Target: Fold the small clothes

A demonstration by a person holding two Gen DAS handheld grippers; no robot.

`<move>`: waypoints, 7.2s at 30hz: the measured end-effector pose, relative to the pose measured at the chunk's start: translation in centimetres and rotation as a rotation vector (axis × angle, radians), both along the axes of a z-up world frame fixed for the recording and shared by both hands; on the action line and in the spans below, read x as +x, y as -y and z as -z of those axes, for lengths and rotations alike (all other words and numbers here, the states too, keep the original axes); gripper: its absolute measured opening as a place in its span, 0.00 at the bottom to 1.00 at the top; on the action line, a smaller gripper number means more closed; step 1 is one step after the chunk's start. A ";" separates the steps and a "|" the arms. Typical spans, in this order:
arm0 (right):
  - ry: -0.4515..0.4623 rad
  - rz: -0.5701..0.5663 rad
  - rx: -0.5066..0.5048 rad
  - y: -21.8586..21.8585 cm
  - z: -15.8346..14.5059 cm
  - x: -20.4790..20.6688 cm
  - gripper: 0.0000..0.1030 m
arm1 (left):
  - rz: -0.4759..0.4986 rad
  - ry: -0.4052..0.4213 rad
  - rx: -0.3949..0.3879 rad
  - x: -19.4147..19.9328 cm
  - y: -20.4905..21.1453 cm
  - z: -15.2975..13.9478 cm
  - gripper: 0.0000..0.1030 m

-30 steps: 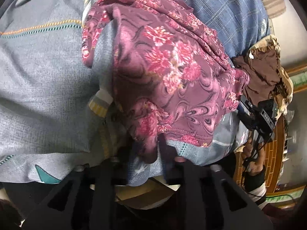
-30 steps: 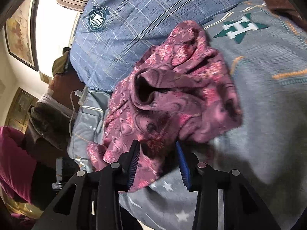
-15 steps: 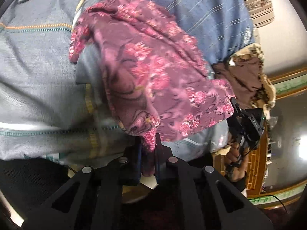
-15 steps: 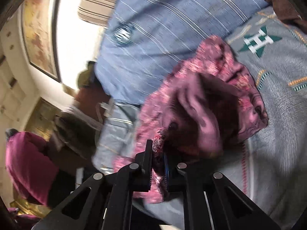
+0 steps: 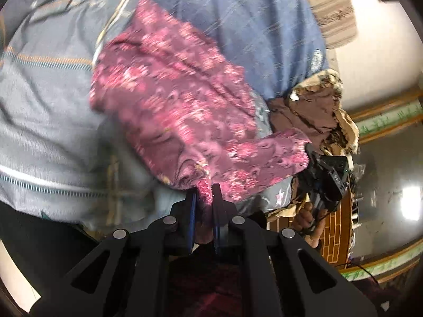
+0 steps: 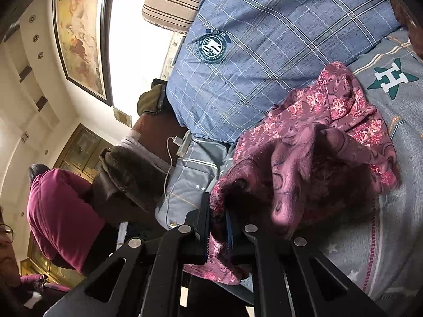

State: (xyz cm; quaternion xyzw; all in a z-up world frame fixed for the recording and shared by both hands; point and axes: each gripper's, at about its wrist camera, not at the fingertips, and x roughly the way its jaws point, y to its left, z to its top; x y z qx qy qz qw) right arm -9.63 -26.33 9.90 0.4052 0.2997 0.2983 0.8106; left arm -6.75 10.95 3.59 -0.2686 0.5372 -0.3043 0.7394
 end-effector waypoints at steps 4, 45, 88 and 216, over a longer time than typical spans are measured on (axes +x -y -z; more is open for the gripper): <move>0.028 0.013 -0.021 0.4 -0.8 -0.9 0.09 | 0.006 0.073 -0.004 0.4 0.4 -2.0 0.08; -0.195 0.235 -0.643 3.4 5.8 24.4 0.47 | -0.123 -0.033 0.226 32.4 -0.9 8.6 0.50; -0.178 0.384 -0.421 10.9 4.9 28.0 0.04 | -0.117 0.108 0.250 38.0 -1.9 4.0 0.04; 0.204 -0.317 -1.093 -32.0 7.3 13.0 0.56 | -0.320 -0.054 0.225 29.2 -11.5 3.2 0.54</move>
